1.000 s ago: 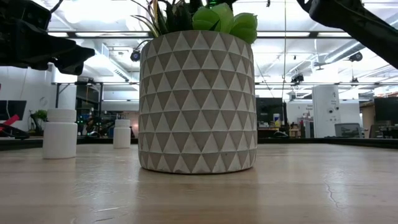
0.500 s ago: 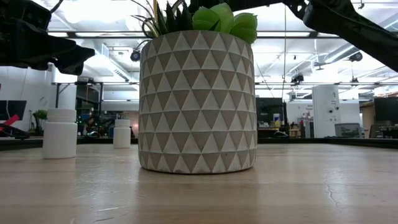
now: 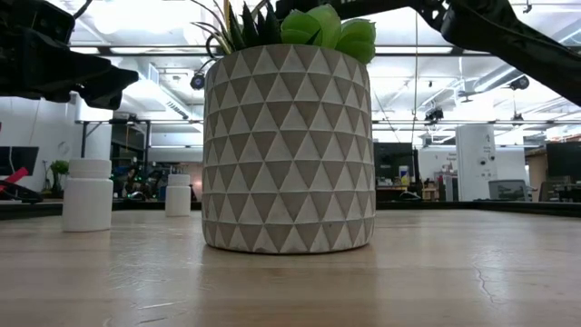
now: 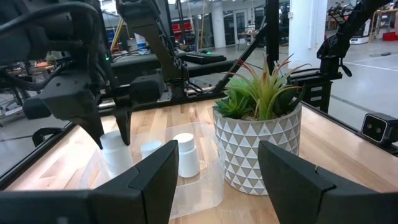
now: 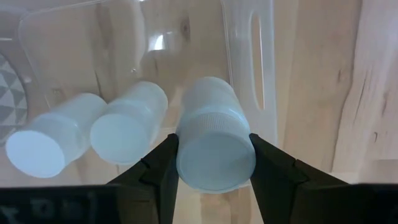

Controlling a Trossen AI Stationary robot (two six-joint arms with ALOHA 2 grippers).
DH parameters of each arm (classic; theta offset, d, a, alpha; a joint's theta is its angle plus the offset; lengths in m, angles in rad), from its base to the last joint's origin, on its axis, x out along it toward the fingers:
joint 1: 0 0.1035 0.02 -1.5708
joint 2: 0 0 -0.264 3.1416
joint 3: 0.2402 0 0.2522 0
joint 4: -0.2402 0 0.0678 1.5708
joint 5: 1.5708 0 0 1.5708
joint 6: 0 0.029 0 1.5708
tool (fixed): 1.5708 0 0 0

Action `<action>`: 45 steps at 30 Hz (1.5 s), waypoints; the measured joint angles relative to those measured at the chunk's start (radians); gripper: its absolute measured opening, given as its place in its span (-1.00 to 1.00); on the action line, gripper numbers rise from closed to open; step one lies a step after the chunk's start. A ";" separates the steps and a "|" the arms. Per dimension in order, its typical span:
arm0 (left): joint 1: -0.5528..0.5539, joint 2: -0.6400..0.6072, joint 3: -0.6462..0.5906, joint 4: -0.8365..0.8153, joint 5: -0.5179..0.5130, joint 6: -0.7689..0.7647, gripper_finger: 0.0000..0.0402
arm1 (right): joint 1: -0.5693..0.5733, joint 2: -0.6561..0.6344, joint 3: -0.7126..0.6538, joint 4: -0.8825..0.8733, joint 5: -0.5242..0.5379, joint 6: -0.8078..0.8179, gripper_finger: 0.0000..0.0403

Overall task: Pick and place pill bottles into a basket
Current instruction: Put the white pill bottle into the transparent bin

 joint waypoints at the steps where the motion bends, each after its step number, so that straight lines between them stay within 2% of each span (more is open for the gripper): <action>1: 0.000 0.000 0.000 0.000 0.000 0.000 0.01 | 0.000 0.000 -0.003 0.000 0.000 0.000 -0.27; 21: 0.000 0.000 0.000 0.000 0.000 0.000 0.01 | 0.000 -0.002 -0.139 0.033 -0.001 -0.004 -0.27; 38: 0.000 0.000 0.000 0.000 0.000 0.000 0.01 | -0.001 -0.004 -0.137 0.049 -0.001 -0.007 0.00; 45: 0.000 0.000 0.000 0.000 0.000 0.000 0.01 | -0.003 -0.055 -0.137 0.050 0.000 -0.022 0.05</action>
